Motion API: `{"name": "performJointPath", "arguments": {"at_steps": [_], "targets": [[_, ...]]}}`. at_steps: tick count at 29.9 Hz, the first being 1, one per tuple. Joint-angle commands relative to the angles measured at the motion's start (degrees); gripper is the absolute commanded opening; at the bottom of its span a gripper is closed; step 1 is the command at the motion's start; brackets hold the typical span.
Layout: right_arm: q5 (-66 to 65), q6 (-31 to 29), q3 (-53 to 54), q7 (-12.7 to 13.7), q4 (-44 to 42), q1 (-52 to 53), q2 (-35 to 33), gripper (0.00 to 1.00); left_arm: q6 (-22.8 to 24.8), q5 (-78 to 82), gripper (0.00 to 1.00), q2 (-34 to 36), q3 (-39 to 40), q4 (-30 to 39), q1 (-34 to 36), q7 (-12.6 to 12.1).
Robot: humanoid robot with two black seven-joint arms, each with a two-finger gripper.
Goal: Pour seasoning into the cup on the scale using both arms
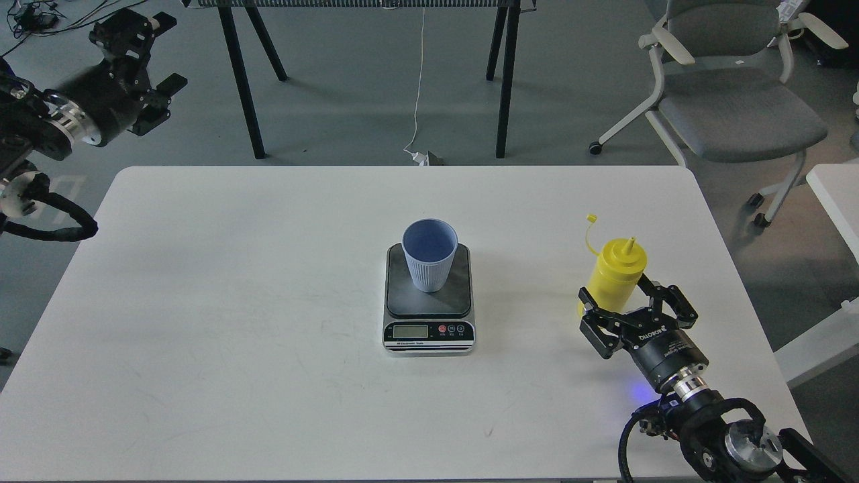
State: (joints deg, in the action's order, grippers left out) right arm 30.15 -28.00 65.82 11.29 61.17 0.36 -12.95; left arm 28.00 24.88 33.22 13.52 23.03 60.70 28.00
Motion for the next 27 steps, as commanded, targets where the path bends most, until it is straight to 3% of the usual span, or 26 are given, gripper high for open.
{"name": "performJointPath", "arguments": {"at_steps": [1,15,21,27], "targets": [[0.0,0.0,0.28,-0.04,1.93,-1.42,-1.11,0.97,0.0,0.0,0.99,0.0,0.02,0.0,-0.06,0.0],[0.18,0.0,4.84,-0.04,7.46,-10.11,-7.6,0.97,0.0,-0.09,0.99,0.09,0.02,0.0,-0.15,0.0],[0.35,0.0,9.5,-0.04,13.26,-16.18,-18.05,0.97,0.0,-0.09,0.99,0.09,0.02,0.0,-0.06,0.0],[-0.17,0.0,13.02,-0.04,11.26,-15.14,-31.14,0.97,0.0,-0.09,0.99,0.0,0.02,0.0,-0.06,0.0]]}}
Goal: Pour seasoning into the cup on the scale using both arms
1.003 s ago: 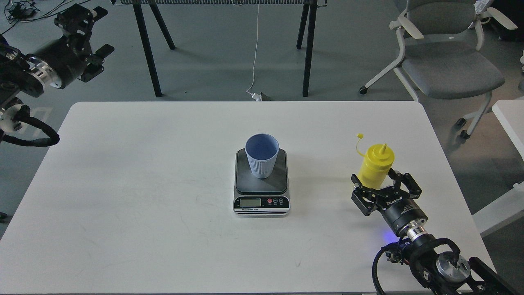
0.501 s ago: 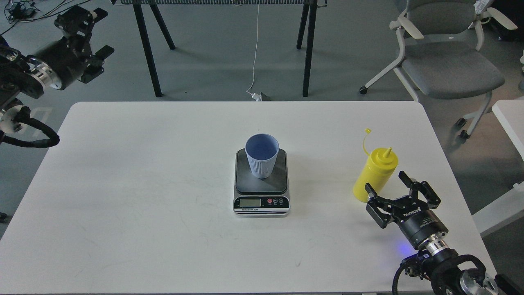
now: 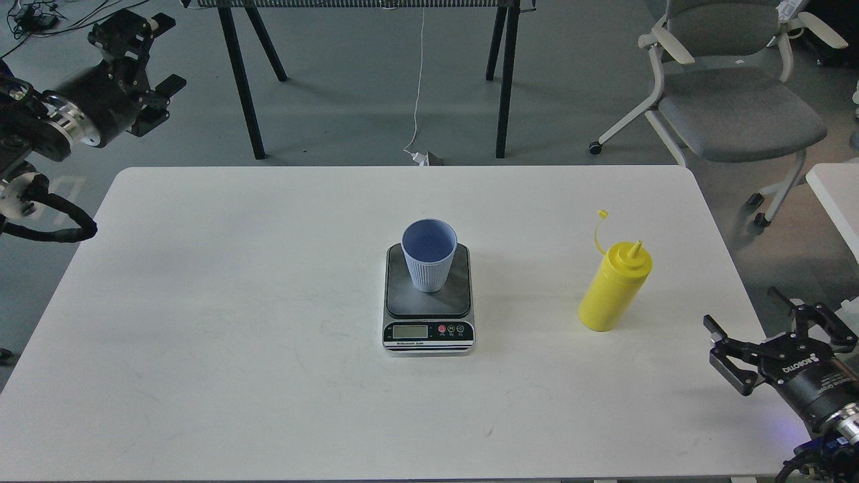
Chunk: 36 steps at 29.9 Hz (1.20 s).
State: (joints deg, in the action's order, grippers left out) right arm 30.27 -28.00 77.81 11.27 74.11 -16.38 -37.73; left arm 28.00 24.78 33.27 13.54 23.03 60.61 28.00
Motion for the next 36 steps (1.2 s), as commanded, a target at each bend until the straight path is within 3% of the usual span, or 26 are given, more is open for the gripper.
{"name": "performJointPath", "arguments": {"at_steps": [1,5,14,24,31,36], "targets": [[-0.3,0.0,0.85,-0.02,-2.73,3.79,-8.31,0.97,0.0,0.01,0.99,-0.05,0.08,0.0,0.04,0.0],[-1.09,0.0,-3.71,0.42,-7.65,17.15,-14.21,0.97,0.0,0.01,0.99,-0.84,0.08,0.0,0.39,0.0],[-6.45,0.0,-19.52,0.25,-13.63,43.51,-14.13,0.97,0.0,-0.43,0.99,-1.37,0.26,0.0,1.88,0.0],[-6.89,0.0,-38.42,0.25,-33.22,69.19,2.63,0.97,0.0,-0.69,0.99,-1.72,0.61,0.0,3.9,0.0],[-9.53,0.0,-40.9,-0.02,-42.11,75.09,13.02,0.97,0.0,-0.52,0.99,-5.76,0.53,-0.09,7.41,0.0],[-9.97,0.0,-40.99,-0.02,-45.45,77.11,15.14,0.97,0.0,0.1,0.99,-8.48,-1.23,-0.44,11.55,0.0]]}}
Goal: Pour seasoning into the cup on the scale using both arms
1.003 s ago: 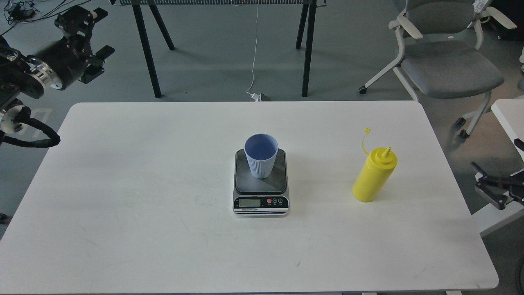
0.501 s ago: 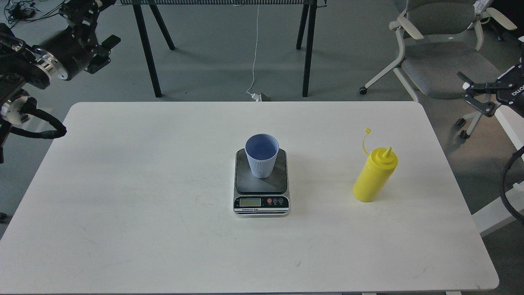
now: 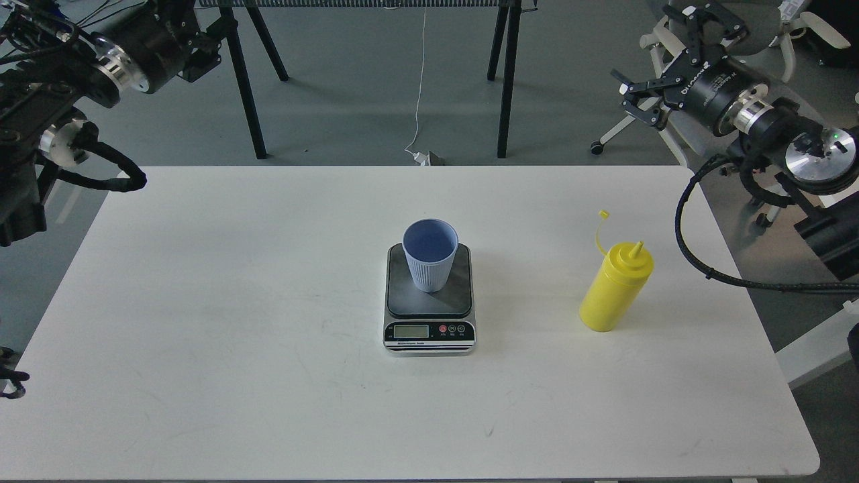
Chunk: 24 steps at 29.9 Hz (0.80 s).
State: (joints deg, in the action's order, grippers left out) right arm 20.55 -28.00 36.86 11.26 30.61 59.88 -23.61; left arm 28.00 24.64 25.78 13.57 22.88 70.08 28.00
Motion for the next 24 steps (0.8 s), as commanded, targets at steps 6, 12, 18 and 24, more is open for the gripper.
{"name": "performJointPath", "arguments": {"at_steps": [6,12,18,24], "targets": [[-0.34,0.0,-0.04,-0.01,-3.01,0.94,1.55,0.97,0.0,0.06,0.99,-2.57,-2.76,-0.38,3.83,0.0],[-0.34,0.0,-0.12,-0.1,-3.54,0.76,2.61,0.97,0.0,-0.38,0.99,-5.12,-2.49,-0.73,3.22,0.0],[-0.34,0.0,-0.21,-0.01,-4.07,0.23,2.52,0.97,0.0,-0.73,0.99,-4.16,-1.97,-1.61,1.11,0.0],[-0.34,0.0,-0.21,-0.1,-4.68,0.15,2.52,0.97,0.0,-2.75,0.99,-0.91,-1.53,-1.52,-3.89,0.0]]}}
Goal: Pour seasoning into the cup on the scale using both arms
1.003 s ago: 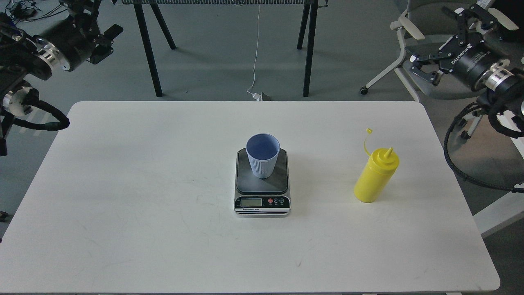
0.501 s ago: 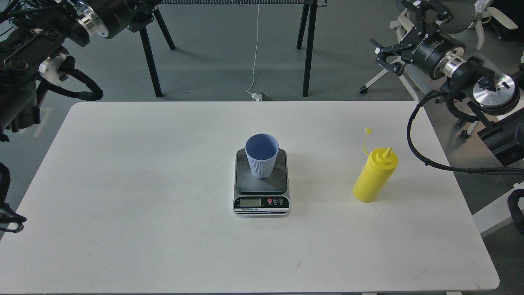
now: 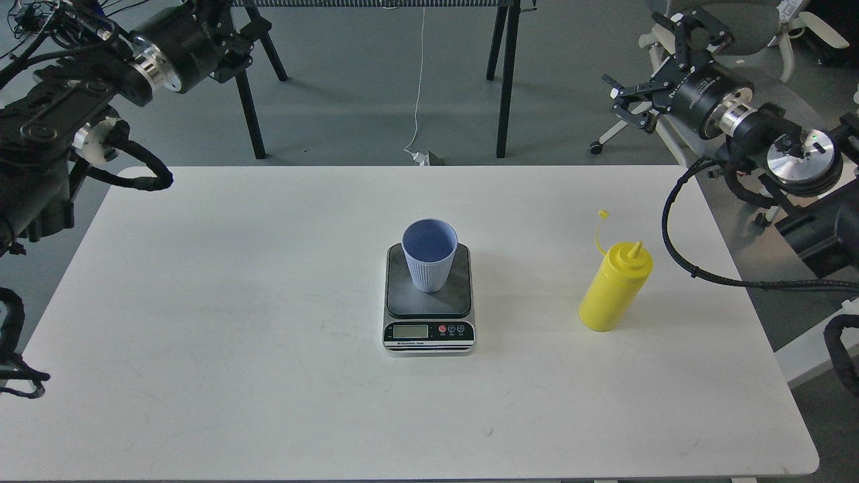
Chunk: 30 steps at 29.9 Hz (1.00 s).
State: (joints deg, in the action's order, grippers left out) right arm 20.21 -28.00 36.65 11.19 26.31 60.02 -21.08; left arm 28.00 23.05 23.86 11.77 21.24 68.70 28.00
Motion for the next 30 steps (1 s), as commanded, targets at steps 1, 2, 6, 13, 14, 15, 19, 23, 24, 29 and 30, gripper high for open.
{"name": "performJointPath", "arguments": {"at_steps": [1,2,6,13,14,15,19,23,24,29,30], "targets": [[0.0,0.0,0.0,-0.02,-0.47,0.09,-0.1,0.97,0.0,-1.77,0.99,1.1,0.45,0.12,-3.13,0.0],[0.0,0.0,0.0,-0.02,-0.47,0.18,-0.1,0.97,0.0,-2.56,0.99,1.36,0.71,0.12,-3.75,0.0],[0.0,0.0,0.0,-0.02,-0.47,0.27,-0.54,0.97,0.0,-4.68,0.99,3.47,1.15,0.12,-4.72,0.0],[0.0,0.0,0.17,-0.02,-0.03,-1.4,-5.89,0.97,0.0,-6.17,0.99,5.93,3.35,0.38,-5.6,0.0],[0.0,0.0,0.09,0.06,0.14,-1.92,-7.12,0.97,0.0,-6.17,0.99,5.93,3.61,0.47,-5.51,0.0],[0.0,0.0,0.17,0.06,0.23,-2.45,-7.92,0.97,0.0,-6.17,0.99,5.93,3.96,0.47,-5.51,0.0],[0.0,0.0,0.17,0.06,0.49,-4.21,-10.12,0.97,0.0,-6.17,0.99,5.93,5.9,0.73,-5.51,0.0],[0.0,0.0,0.61,-0.02,0.49,-5.62,-10.3,0.97,0.0,-6.17,0.99,5.67,6.69,0.82,-5.51,0.0],[0.0,0.0,0.7,-0.02,0.49,-5.71,-10.21,0.97,0.0,-6.17,0.99,5.67,6.69,0.91,-5.51,0.0],[0.0,0.0,0.88,-0.02,0.23,-5.71,-9.51,0.97,0.0,-6.17,0.99,5.93,6.69,0.91,-5.6,0.0],[0.0,0.0,0.88,-0.2,0.23,-5.71,-9.42,0.97,0.0,-6.17,0.99,6.02,6.69,0.91,-5.77,0.0]]}}
